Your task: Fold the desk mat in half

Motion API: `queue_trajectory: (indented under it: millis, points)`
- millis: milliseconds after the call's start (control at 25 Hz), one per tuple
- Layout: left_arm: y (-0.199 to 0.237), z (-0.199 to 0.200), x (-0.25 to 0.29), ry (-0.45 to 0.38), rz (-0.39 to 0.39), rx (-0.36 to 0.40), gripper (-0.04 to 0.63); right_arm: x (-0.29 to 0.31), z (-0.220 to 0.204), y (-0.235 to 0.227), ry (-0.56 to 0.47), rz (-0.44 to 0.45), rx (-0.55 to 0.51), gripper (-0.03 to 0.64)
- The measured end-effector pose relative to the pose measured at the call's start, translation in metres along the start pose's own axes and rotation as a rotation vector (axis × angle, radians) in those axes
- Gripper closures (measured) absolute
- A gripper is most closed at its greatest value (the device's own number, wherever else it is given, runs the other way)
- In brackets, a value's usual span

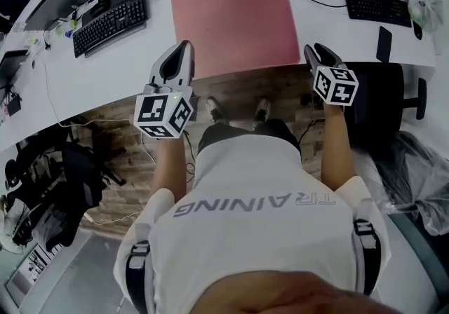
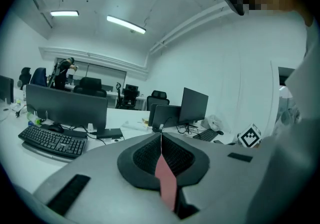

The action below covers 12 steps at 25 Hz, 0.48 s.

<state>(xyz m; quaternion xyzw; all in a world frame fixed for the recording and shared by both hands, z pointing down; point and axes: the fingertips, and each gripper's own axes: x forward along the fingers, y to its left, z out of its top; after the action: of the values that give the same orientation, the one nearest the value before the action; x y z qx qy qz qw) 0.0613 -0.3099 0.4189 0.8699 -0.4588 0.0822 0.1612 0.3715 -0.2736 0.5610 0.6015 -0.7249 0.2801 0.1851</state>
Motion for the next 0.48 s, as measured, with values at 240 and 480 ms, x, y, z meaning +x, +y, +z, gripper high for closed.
queue_trajectory:
  millis: [240,480]
  points:
    - [0.019,-0.022,0.003,0.051,-0.002,-0.009,0.563,0.050,-0.091,-0.023,0.213,-0.093,0.002,0.469]
    - [0.043,-0.039,-0.004,0.093,0.038,-0.029,0.563,0.076,-0.135,-0.032,0.284,-0.136,0.066,0.469]
